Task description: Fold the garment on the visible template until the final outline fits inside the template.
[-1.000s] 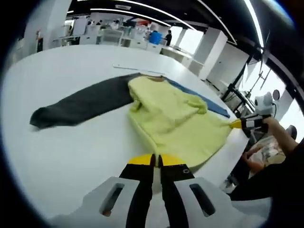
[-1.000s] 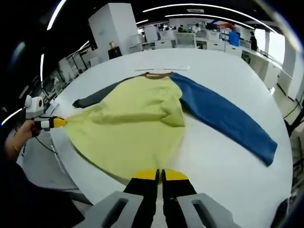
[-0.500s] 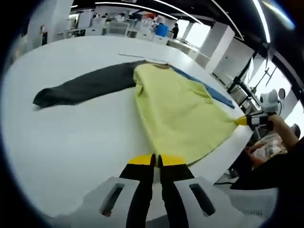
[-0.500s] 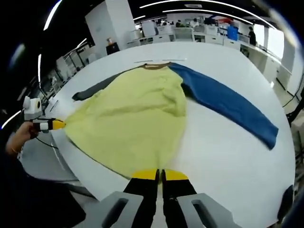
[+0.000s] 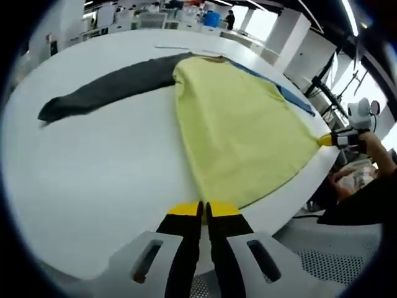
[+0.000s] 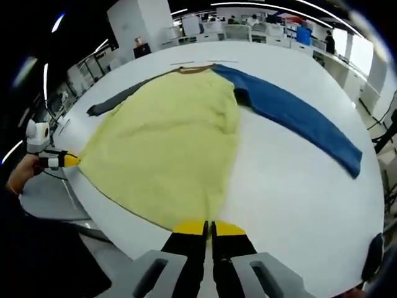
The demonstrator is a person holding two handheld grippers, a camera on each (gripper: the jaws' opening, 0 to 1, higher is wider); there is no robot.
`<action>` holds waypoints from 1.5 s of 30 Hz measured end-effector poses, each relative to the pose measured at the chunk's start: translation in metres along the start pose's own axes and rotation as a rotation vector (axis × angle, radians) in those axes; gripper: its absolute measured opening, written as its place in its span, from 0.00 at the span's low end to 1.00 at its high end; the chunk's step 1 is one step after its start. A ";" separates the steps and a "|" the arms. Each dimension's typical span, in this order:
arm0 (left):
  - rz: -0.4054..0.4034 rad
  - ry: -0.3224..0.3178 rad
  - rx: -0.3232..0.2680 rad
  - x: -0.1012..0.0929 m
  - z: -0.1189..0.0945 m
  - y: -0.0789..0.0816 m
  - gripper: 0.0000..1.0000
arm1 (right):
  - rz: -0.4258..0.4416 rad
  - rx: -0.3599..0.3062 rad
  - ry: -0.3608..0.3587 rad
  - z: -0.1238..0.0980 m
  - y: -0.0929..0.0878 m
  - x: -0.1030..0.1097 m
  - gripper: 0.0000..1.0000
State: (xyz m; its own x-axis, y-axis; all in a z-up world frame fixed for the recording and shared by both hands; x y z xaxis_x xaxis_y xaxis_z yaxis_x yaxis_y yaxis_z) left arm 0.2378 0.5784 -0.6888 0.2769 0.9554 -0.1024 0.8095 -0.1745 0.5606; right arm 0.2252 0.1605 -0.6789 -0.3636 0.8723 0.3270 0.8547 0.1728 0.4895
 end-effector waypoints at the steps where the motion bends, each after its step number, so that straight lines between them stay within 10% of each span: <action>1: -0.005 0.005 -0.003 0.000 0.000 0.000 0.01 | -0.001 0.003 0.002 0.000 -0.001 0.001 0.00; 32: -0.016 0.055 -0.045 -0.001 -0.007 -0.002 0.11 | 0.051 -0.018 0.043 -0.002 -0.012 0.006 0.01; 45: 0.053 0.043 -0.205 0.004 -0.013 0.020 0.40 | 0.088 -0.173 0.128 -0.007 0.005 0.014 0.50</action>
State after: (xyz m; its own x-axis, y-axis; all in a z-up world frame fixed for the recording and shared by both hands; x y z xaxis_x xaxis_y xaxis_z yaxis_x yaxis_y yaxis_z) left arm 0.2478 0.5820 -0.6671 0.2905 0.9562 -0.0354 0.6708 -0.1771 0.7202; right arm 0.2217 0.1707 -0.6666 -0.3441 0.8137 0.4685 0.8129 0.0085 0.5823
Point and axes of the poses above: the point that each gripper's makers call its tool centre point, and the gripper's own axes: z roughly forward along the fingers, x roughly to its left, y roughly out of its top, the point moved 9 cm from there along -z, roughly backward along the fingers, and after that the axes turned 12 degrees about y, right-handed, at the moved point
